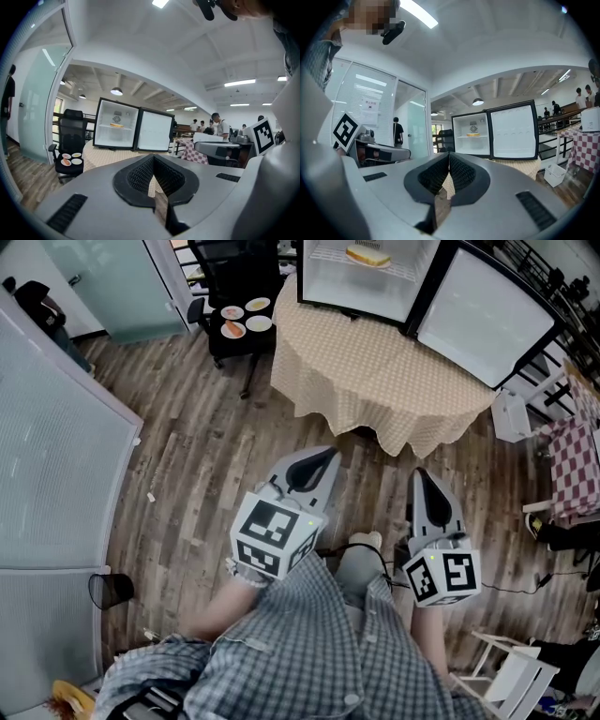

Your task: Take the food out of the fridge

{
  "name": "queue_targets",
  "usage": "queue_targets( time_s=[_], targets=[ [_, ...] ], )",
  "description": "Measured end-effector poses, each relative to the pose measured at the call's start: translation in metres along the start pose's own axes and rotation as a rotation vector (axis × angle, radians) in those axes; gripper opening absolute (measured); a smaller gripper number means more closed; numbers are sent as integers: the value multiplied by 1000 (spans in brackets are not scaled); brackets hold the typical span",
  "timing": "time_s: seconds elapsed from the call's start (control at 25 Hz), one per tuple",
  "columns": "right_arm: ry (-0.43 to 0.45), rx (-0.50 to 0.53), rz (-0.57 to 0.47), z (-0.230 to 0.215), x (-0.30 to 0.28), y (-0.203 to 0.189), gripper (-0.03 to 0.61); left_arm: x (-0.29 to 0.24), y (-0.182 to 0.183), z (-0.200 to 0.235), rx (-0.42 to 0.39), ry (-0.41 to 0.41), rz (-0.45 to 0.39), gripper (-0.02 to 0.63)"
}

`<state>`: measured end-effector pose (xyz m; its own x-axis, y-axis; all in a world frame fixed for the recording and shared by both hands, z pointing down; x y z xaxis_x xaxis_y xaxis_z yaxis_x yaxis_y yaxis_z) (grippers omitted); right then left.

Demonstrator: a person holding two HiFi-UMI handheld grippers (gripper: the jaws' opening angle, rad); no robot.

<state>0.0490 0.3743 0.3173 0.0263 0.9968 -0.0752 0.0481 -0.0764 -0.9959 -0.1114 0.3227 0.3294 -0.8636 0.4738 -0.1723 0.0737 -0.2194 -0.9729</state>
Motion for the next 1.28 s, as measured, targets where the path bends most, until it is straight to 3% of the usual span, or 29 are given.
queue_targets(
  time_s=[0.56, 0.88, 1.28],
  targets=[
    [120, -6, 27, -13, -76, -1, 11, -22, 7, 46, 31, 137, -4, 6],
    [211, -12, 73, -19, -148, -3, 11, -61, 19, 92, 63, 190, -16, 6],
    [289, -3, 92, -57, -246, 11, 11, -135, 50, 150, 78, 243, -29, 6]
  ],
)
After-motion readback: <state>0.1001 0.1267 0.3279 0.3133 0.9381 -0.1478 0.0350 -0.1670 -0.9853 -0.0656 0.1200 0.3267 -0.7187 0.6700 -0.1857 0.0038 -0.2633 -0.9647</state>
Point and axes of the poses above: the fingertips, and each gripper's own axes: x backward along the fingers, z to its left, y out of its top, the point moved 4 cm from there along x, backward along the fingers, and after that the axes turned 13 degrees about -y, right-handed, at the moved point
